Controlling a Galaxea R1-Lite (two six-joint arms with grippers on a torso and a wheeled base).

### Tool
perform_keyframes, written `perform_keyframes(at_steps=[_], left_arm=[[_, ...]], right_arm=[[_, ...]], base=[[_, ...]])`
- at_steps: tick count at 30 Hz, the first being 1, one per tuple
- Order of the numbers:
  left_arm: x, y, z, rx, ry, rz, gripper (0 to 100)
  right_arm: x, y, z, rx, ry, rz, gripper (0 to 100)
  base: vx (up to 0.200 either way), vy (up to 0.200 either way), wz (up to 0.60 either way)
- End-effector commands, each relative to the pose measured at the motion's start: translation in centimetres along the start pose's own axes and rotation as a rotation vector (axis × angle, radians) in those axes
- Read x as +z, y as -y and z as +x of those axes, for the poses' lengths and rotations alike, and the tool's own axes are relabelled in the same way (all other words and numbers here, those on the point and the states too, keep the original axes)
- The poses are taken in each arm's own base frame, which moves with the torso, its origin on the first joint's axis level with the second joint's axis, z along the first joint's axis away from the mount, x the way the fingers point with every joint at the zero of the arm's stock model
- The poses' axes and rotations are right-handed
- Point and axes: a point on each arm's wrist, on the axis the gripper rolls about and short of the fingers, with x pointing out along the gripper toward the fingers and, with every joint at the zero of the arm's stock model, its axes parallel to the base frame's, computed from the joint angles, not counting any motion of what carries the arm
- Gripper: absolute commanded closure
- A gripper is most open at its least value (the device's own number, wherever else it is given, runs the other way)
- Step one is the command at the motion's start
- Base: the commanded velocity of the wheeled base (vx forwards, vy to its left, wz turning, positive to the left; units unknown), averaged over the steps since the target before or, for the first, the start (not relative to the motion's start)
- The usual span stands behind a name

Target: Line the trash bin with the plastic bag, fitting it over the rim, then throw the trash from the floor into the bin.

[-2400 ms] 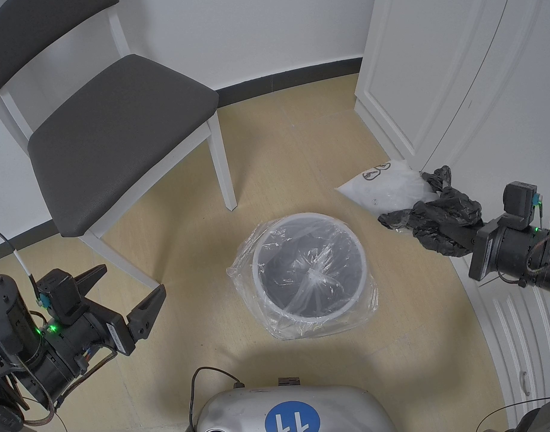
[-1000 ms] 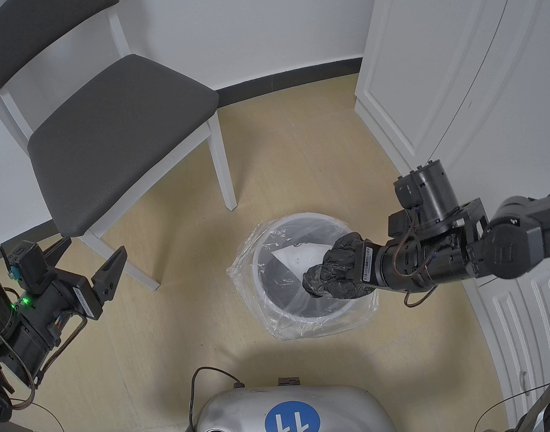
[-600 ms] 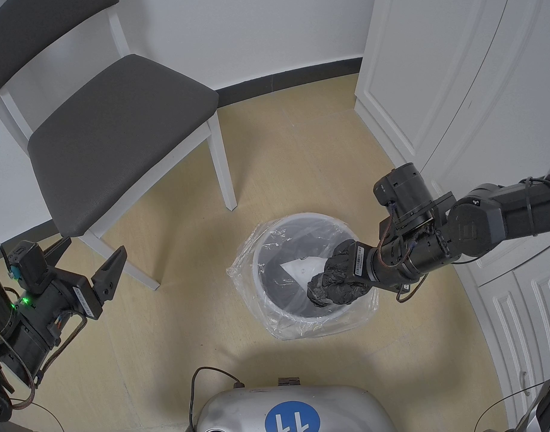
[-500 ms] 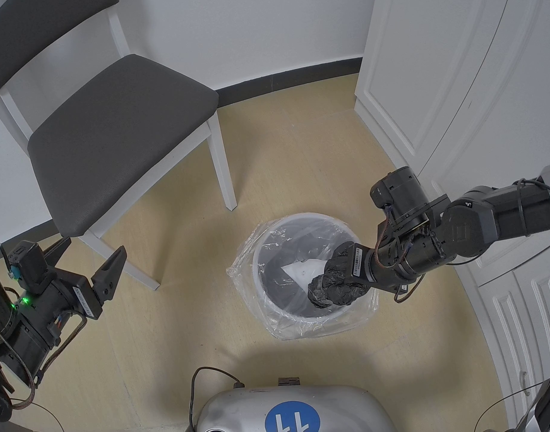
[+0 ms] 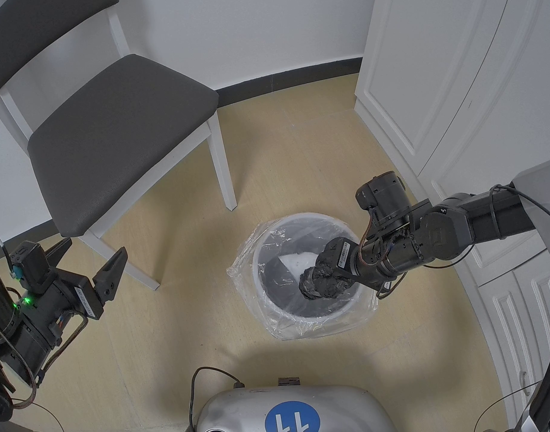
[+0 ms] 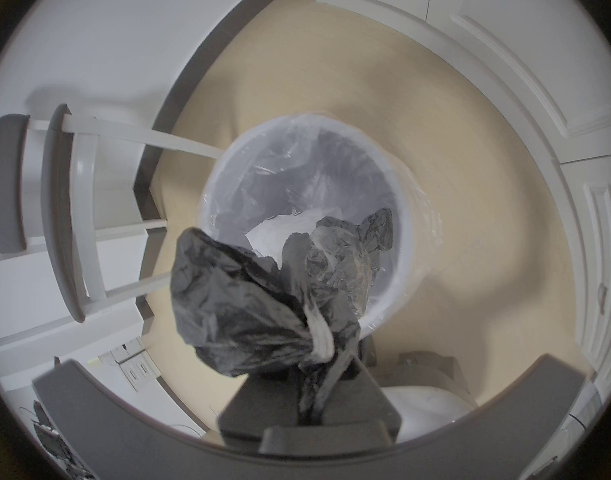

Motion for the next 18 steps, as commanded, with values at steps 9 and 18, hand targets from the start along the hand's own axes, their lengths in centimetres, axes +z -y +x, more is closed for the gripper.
perform_keyframes(at_steps=[9, 18], left_arm=[[-0.1, 0.0, 0.0, 0.000, -0.002, 0.001, 0], [0.0, 0.0, 0.0, 0.000, 0.001, 0.002, 0]], right_arm=[[-1.1, 0.6, 2.9, -0.019, -0.028, 0.005, 100], [-1.3, 0.7, 3.4, -0.032, -0.035, 0.003, 100]], base=[[0.000, 0.000, 0.00], [0.000, 0.000, 0.00]])
